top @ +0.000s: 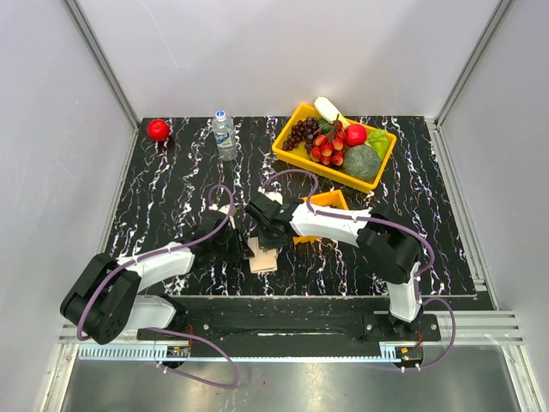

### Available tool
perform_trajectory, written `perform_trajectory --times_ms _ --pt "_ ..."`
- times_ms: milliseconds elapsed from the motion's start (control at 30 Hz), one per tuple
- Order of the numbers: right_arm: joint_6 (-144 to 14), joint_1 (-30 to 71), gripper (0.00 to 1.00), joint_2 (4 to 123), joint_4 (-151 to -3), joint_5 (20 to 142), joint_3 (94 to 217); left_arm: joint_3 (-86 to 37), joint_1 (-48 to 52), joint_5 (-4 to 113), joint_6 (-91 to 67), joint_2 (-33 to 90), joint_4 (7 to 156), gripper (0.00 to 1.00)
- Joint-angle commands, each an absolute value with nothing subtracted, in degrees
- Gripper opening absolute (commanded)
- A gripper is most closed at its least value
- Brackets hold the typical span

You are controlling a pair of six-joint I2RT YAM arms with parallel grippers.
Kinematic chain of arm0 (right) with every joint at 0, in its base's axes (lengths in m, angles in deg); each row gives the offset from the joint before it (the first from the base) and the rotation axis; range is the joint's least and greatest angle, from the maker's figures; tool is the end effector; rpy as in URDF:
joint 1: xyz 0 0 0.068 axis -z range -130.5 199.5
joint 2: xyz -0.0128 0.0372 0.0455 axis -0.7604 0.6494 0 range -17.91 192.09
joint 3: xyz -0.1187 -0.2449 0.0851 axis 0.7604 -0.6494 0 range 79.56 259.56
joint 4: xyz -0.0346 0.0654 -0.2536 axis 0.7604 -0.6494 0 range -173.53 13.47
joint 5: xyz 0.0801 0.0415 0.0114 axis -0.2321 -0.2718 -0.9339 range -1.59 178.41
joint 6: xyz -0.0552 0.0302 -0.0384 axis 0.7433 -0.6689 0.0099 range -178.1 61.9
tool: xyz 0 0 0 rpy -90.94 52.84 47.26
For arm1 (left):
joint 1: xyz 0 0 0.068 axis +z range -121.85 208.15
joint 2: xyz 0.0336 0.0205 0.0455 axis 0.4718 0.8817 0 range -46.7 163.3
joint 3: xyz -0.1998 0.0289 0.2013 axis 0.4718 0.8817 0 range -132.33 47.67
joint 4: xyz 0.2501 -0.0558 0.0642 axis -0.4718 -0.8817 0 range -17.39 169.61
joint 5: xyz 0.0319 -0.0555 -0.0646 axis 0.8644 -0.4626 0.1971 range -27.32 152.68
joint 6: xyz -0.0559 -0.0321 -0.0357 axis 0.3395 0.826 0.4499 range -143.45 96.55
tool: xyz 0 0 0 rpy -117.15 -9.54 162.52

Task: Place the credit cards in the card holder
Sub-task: Close the card holder at the center of the board.

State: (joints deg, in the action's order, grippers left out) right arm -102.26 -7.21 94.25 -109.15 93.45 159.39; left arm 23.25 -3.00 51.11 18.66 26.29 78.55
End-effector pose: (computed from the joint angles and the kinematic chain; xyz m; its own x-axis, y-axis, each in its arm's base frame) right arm 0.2369 0.3508 0.1653 -0.9226 -0.1406 -0.3591 -0.2362 0.9422 0.2378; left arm 0.1948 -0.1321 0.1296 -0.8980 -0.2247 -0.3782 0.0214 0.8364 -0.5477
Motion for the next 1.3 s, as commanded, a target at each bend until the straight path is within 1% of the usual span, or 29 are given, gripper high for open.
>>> perform_trajectory --times_ms 0,67,233,833,1133,1267 --pt "-103.6 -6.8 0.0 91.8 -108.2 96.5 160.1 21.4 -3.2 52.7 18.4 26.7 78.0 0.24" --pt "-103.3 -6.8 0.0 91.1 -107.5 96.8 159.5 21.7 -3.2 52.8 18.5 26.4 78.1 0.24" --pt "-103.0 -6.5 0.0 93.6 -107.5 93.2 160.5 21.6 -3.2 52.7 18.4 26.7 78.3 0.24" --pt "-102.4 -6.8 0.0 96.3 -107.0 91.4 161.6 21.7 -3.2 51.7 18.6 26.9 79.3 0.24" --pt "-101.7 -8.9 0.0 97.8 -109.3 93.1 163.4 21.8 -3.2 51.9 19.0 27.0 79.3 0.24" --pt "-101.9 -9.2 0.0 96.4 -110.0 94.0 162.3 21.9 -3.2 52.2 19.4 27.1 79.3 0.24"
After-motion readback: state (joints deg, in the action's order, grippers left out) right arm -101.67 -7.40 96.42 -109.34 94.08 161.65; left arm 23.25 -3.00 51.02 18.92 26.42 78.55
